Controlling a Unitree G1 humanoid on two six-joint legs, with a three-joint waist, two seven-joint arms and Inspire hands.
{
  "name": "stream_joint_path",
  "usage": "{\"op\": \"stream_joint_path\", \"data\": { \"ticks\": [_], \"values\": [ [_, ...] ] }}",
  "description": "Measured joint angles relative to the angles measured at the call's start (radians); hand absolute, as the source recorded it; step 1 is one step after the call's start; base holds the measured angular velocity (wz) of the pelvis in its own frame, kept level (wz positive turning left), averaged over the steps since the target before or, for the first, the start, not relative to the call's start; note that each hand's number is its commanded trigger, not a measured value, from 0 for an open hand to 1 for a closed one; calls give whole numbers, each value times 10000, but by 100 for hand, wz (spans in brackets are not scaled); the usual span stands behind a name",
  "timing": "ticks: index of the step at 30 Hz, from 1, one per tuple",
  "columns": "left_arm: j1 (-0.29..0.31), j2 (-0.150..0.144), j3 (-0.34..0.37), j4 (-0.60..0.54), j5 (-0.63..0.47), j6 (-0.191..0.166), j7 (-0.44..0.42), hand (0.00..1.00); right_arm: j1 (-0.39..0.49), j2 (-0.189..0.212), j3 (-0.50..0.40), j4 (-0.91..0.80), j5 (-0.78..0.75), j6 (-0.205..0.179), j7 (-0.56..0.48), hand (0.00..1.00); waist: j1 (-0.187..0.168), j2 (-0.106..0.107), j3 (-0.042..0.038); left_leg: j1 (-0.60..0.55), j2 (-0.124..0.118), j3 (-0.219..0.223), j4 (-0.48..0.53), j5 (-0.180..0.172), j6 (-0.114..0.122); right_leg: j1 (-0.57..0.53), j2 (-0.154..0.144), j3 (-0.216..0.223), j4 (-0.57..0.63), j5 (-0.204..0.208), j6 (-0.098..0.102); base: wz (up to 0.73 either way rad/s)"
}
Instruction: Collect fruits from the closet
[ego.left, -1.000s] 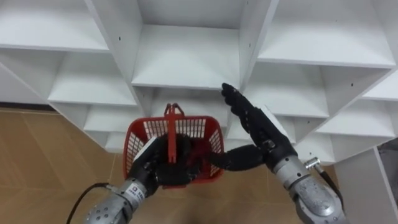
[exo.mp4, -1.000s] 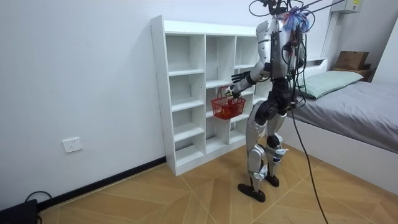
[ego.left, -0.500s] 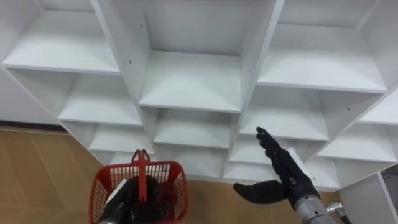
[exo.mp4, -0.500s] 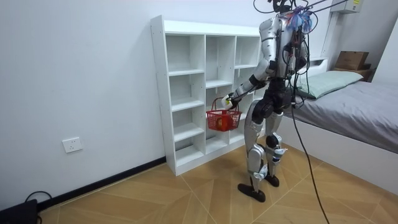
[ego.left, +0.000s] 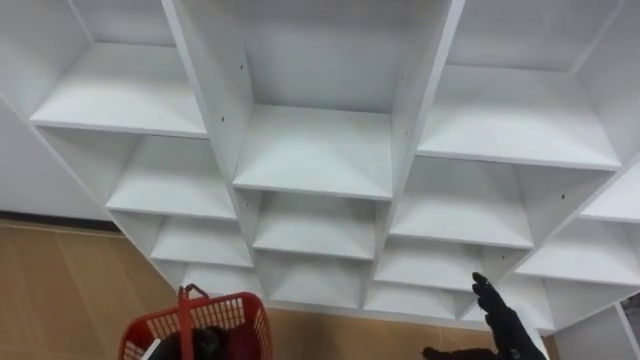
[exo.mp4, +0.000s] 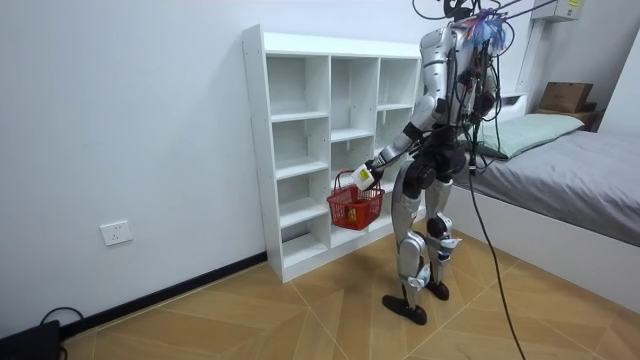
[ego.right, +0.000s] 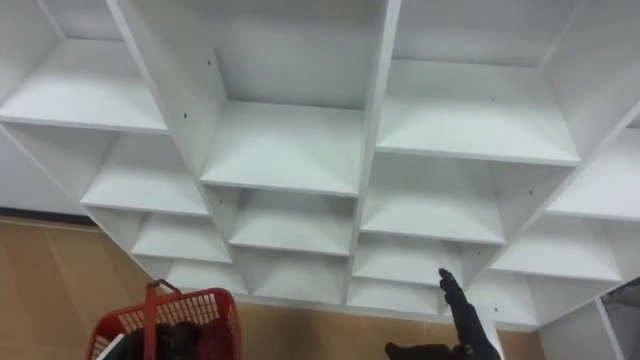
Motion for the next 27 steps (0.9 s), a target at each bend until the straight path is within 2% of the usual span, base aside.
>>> {"op": "stream_joint_path", "data": {
  "ticks": [6,8,13,19,22,27],
  "values": [
    [-166,-171,297,1165,-73,-104,93,100,-44,25,-53,1448,-9,-88,-522,0,35,15,13,174,-22,11,-28,-41,-16,137,-1,2,-95,-92,26,2],
    [-164,-182,478,1439,-83,-104,241,100,-47,203,-277,1969,-4,-81,-735,0,44,7,18,185,-18,3,-31,-56,-20,165,3,-2,-114,-97,26,0],
    [-165,-280,701,1746,-96,-106,418,100,-189,461,-349,3038,20,-58,-1023,0,25,27,45,225,-26,4,-23,-109,-25,281,11,2,-128,-109,44,0],
    [-168,-482,744,2258,-361,-106,687,100,-213,455,-422,3614,450,-33,-1022,0,-1,58,55,268,-86,-2,-26,-191,10,370,-6,31,-139,-180,123,0],
    [-171,-631,768,2677,-321,-104,704,100,-390,535,-564,4181,870,162,-765,0,12,54,50,349,-138,-2,-23,-234,45,450,-21,6,-149,-218,181,1],
    [-175,-636,1085,2869,-254,-10,708,100,-567,774,-724,4721,2138,589,-26,0,50,38,50,330,-161,-73,-21,-252,51,468,-29,11,-163,-235,199,1]
  ]
}}
